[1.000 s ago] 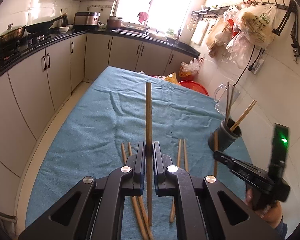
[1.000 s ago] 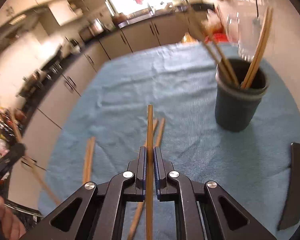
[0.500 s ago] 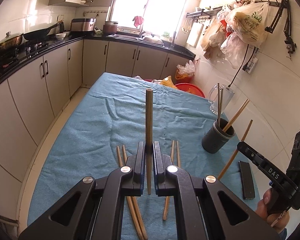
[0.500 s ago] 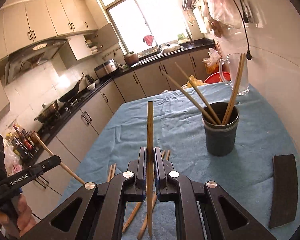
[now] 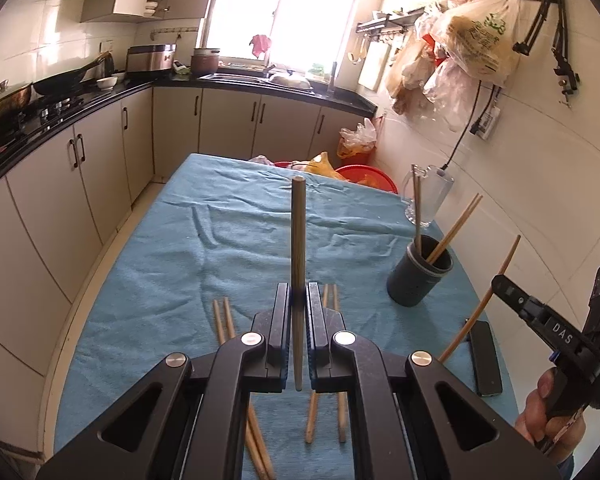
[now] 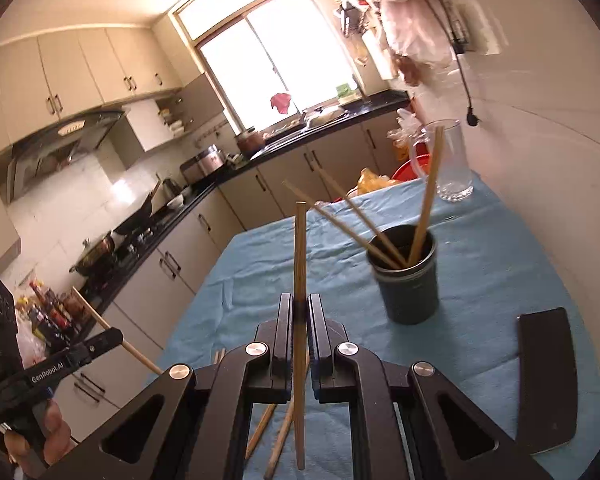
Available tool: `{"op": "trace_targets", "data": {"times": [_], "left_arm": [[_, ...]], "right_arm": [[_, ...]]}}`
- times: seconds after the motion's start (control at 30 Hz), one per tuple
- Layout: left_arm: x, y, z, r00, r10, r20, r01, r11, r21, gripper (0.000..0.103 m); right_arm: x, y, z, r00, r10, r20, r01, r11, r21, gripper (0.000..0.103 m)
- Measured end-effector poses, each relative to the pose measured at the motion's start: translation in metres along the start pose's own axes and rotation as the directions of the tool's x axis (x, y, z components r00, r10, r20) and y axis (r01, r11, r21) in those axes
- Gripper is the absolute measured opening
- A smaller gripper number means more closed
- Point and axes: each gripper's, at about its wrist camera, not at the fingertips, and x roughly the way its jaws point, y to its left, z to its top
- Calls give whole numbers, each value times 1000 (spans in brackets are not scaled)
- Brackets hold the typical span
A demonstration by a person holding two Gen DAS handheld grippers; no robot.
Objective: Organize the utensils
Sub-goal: 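Lift both chopsticks upright and carry them over the grey cup, then lower the chopsticks into the grey cup and open both grippers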
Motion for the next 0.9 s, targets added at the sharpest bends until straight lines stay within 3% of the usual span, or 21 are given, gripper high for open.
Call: {"op": "trace_targets", "data": {"times": [0.43,0.9], "left_arm": [[15,-56,27,996,-86,-38,88,994,61,6],[33,-139,98,983,-183,18,179,975,130,6]], "right_arm": [[-37,-54,26,994,-43,104,30,992,125,7],[-53,-79,101,964,-103,244,62,984,167,7]]}}
